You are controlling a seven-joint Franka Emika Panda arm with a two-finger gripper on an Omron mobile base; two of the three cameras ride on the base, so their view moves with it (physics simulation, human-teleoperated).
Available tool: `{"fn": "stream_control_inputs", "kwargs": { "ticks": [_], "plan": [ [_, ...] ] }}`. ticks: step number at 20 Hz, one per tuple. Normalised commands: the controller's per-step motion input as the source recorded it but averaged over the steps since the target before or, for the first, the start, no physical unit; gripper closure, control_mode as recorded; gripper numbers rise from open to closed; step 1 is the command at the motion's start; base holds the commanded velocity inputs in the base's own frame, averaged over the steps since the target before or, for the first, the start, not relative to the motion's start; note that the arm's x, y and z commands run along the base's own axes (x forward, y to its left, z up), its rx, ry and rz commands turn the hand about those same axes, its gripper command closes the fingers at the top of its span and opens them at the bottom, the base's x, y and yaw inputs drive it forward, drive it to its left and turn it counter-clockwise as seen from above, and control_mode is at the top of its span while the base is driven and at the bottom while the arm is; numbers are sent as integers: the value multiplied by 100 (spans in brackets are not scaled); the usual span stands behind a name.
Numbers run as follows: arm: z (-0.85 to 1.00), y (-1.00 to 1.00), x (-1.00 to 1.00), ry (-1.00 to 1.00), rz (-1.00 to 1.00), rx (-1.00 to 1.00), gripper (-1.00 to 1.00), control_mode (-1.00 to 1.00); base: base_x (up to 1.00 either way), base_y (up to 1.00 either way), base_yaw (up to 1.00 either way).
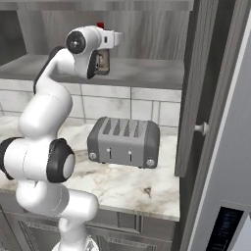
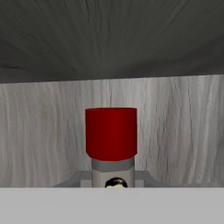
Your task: Sort all alcoholic drinks to one cabinet, and non-alcoholic drinks to the other.
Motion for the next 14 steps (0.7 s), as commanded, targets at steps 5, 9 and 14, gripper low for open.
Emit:
{"fn": "stream_control_inputs", "kwargs": {
  "ticks": [5, 9, 14],
  "plan": [
    [-12, 0, 24, 1, 0, 0, 100, -100, 0, 0, 0],
    [-23, 0, 9, 2, 0, 0, -100, -100, 0, 0, 0],
    [-5, 0, 0, 0, 0, 0, -100, -100, 0, 0, 0]
  ]
}}
